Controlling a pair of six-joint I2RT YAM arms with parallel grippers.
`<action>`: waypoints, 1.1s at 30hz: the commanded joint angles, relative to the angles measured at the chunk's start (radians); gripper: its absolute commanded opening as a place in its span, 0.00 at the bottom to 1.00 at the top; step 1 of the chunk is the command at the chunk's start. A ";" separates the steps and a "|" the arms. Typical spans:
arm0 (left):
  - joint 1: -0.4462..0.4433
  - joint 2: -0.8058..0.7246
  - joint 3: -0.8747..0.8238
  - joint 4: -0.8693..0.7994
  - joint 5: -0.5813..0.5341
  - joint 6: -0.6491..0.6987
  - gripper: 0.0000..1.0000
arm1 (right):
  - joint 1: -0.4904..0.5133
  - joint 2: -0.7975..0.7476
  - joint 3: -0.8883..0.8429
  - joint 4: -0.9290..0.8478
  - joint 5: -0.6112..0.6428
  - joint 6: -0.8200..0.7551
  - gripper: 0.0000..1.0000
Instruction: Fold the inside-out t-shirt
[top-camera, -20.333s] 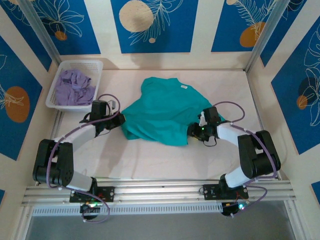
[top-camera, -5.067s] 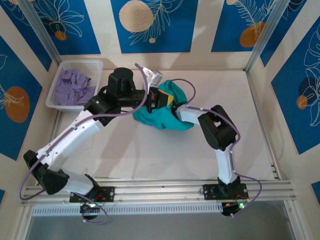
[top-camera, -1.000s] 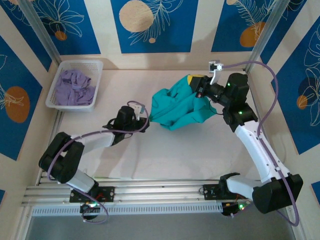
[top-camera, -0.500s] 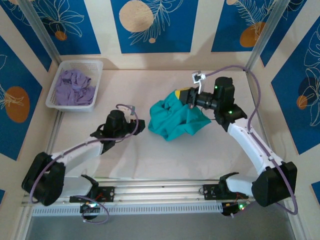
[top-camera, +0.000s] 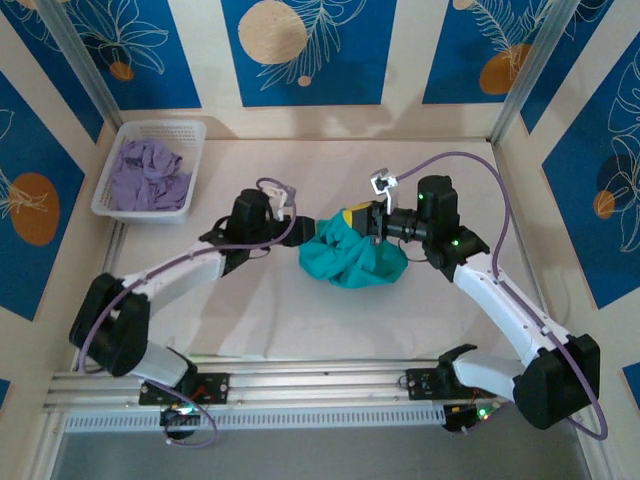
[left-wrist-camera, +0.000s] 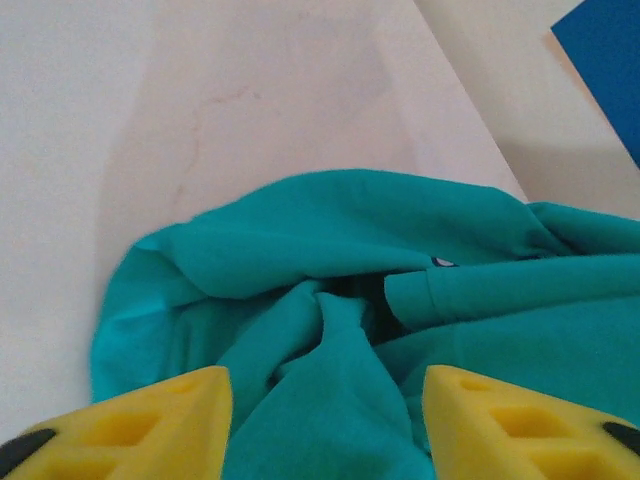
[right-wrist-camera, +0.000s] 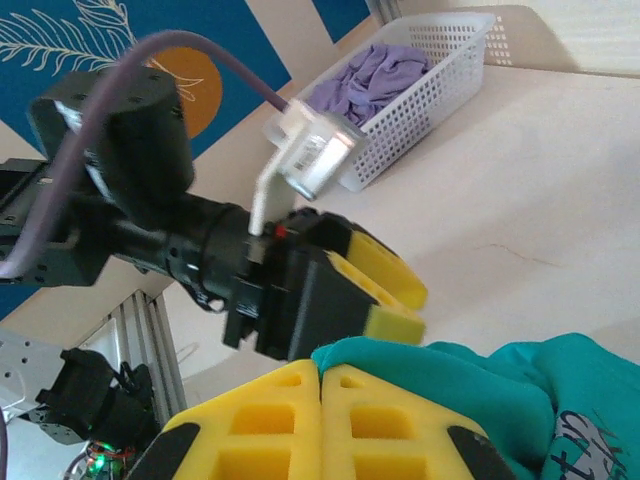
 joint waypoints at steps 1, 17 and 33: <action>-0.010 0.062 0.034 -0.050 0.067 -0.022 0.34 | -0.008 -0.040 0.060 0.018 0.072 0.018 0.00; 0.084 -0.142 -0.236 -0.001 -0.143 0.045 0.05 | -0.079 -0.147 -0.246 0.284 0.044 0.216 0.00; -0.015 -0.126 -0.105 -0.017 -0.090 0.353 0.73 | -0.078 -0.218 -0.295 0.170 -0.011 0.130 0.00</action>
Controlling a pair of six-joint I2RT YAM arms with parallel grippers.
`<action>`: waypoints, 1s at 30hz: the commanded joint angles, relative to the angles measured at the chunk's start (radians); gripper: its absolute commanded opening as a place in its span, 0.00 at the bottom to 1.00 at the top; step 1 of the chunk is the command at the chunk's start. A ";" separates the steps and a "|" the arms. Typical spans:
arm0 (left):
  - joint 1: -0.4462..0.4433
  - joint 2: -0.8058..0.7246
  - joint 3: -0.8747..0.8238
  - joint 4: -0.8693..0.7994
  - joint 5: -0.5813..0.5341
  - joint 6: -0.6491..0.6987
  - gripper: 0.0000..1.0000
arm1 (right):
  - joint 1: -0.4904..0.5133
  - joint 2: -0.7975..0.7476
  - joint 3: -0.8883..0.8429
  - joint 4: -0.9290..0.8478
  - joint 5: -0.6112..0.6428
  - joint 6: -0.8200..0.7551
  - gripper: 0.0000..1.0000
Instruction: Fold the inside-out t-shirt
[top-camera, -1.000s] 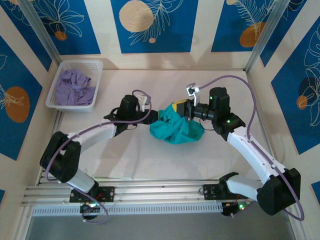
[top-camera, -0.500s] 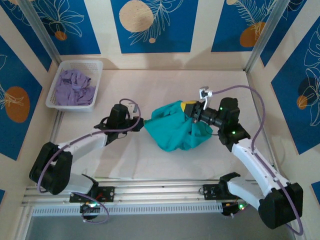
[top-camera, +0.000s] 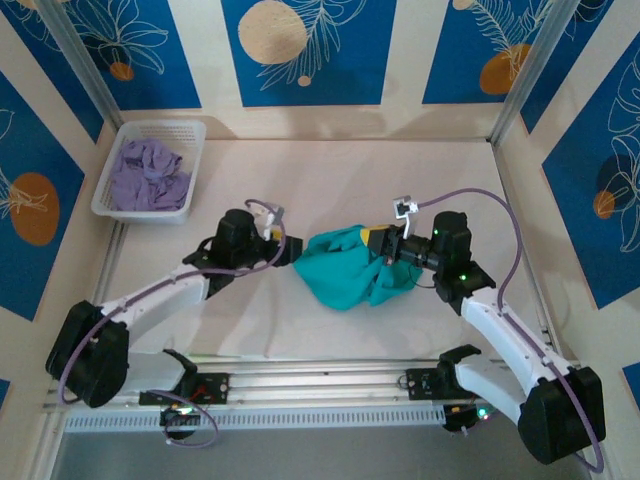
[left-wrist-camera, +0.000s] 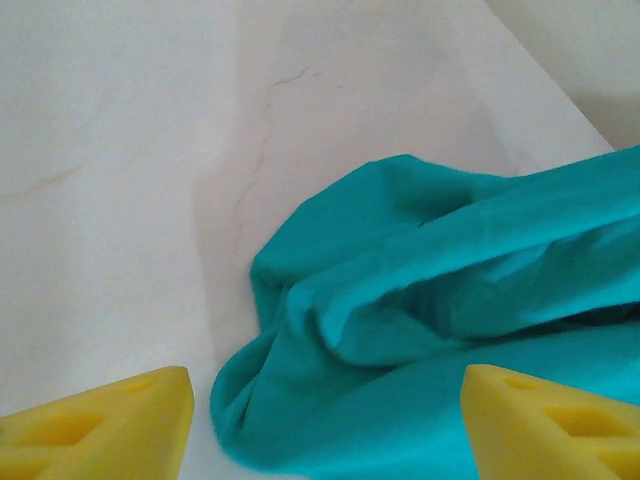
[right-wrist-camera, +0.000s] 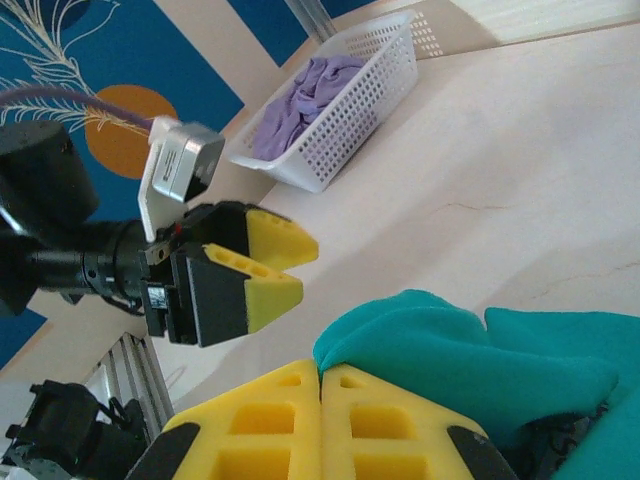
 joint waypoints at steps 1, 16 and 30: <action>-0.022 0.088 0.101 -0.044 0.032 0.150 0.73 | -0.001 -0.032 0.043 -0.046 -0.036 -0.052 0.00; -0.028 0.411 0.339 -0.083 0.328 0.316 0.54 | -0.010 -0.020 0.097 -0.093 -0.019 -0.093 0.00; 0.017 0.150 0.243 0.072 0.330 0.143 0.00 | -0.063 -0.016 0.210 -0.146 0.038 -0.140 0.00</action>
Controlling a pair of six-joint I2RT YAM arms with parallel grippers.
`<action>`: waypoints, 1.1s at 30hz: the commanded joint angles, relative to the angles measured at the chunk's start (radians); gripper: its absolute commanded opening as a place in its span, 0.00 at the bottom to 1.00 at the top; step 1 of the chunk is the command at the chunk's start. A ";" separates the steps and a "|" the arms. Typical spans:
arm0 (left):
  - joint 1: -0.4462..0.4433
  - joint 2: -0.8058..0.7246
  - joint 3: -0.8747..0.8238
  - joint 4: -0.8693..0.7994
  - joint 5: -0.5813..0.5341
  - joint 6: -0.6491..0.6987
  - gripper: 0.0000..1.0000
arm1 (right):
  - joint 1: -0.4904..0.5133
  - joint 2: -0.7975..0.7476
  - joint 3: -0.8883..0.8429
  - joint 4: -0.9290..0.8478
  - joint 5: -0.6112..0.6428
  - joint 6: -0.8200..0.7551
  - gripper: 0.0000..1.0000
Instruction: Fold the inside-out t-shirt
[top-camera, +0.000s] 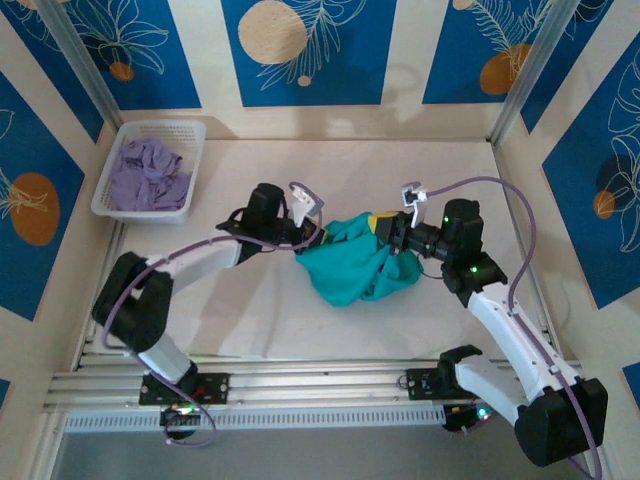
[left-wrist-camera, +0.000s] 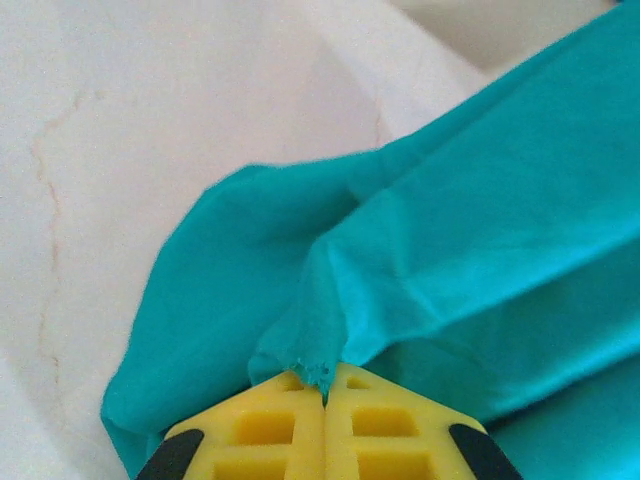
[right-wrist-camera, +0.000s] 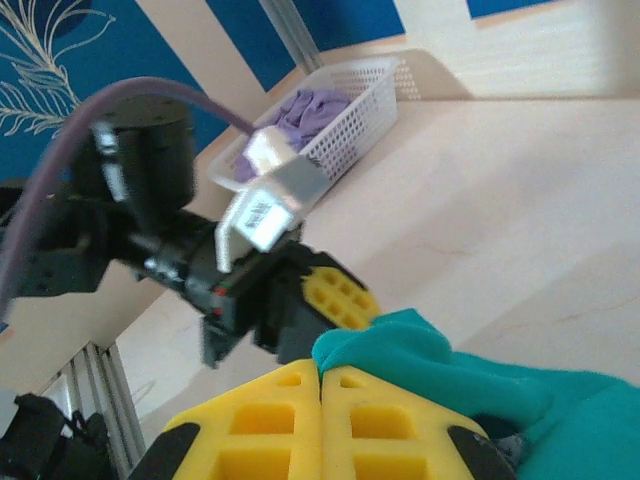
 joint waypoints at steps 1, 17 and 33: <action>0.026 -0.180 -0.035 0.105 -0.032 -0.087 0.00 | -0.012 -0.009 0.082 -0.010 0.020 -0.041 0.00; 0.054 -0.595 -0.057 0.140 -0.390 -0.192 0.00 | 0.077 0.082 0.216 0.028 0.042 -0.018 0.05; 0.053 -0.616 -0.077 0.044 -0.546 -0.185 0.00 | 0.234 0.238 0.366 -0.072 0.198 -0.018 0.02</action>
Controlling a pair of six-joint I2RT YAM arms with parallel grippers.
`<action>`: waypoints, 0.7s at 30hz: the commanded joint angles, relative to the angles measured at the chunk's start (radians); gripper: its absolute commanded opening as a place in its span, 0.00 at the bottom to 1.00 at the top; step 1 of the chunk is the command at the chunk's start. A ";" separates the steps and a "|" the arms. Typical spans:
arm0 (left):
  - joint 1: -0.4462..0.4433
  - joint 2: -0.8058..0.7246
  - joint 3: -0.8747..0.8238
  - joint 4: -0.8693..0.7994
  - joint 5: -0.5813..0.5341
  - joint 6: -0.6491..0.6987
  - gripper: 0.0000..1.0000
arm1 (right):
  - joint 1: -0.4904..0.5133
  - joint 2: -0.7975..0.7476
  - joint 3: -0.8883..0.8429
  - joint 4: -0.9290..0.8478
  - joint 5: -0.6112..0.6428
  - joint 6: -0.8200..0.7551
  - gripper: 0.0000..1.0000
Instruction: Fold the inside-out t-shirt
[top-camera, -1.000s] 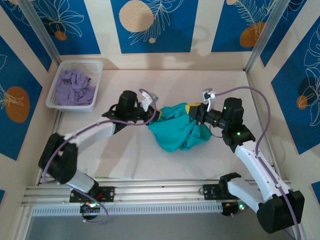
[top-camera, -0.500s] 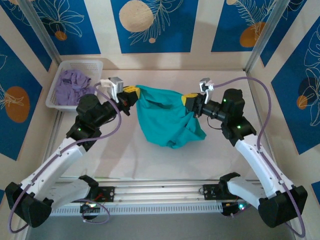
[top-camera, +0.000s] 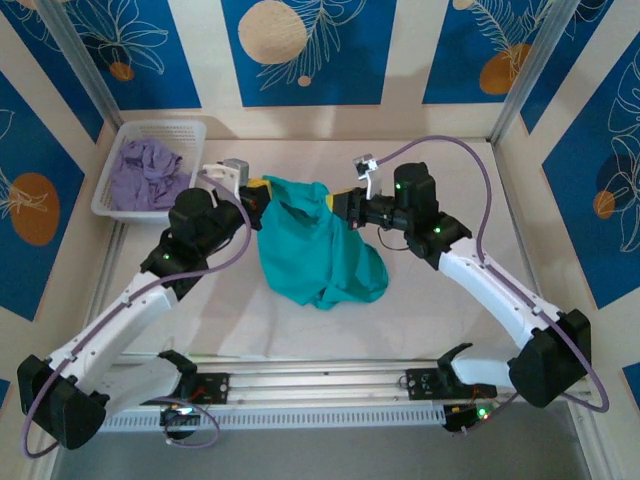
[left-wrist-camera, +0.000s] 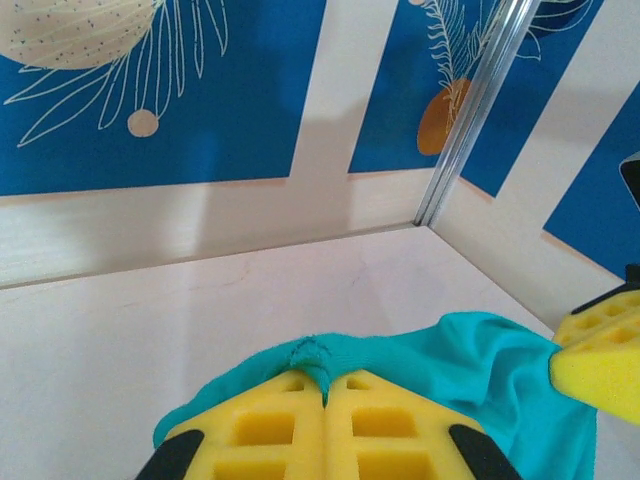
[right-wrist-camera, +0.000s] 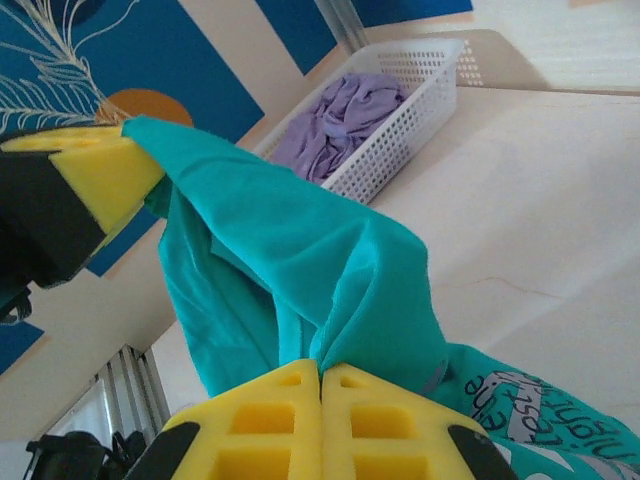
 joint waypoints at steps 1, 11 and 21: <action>0.008 -0.083 0.011 0.035 -0.046 -0.015 0.00 | -0.026 -0.092 0.035 -0.004 0.046 -0.065 0.02; 0.008 -0.111 0.043 0.091 0.162 -0.113 0.00 | -0.049 -0.169 -0.010 -0.018 0.052 -0.082 0.03; -0.003 0.017 -0.006 0.061 0.380 -0.147 0.00 | 0.010 -0.003 -0.080 -0.139 0.196 -0.141 0.04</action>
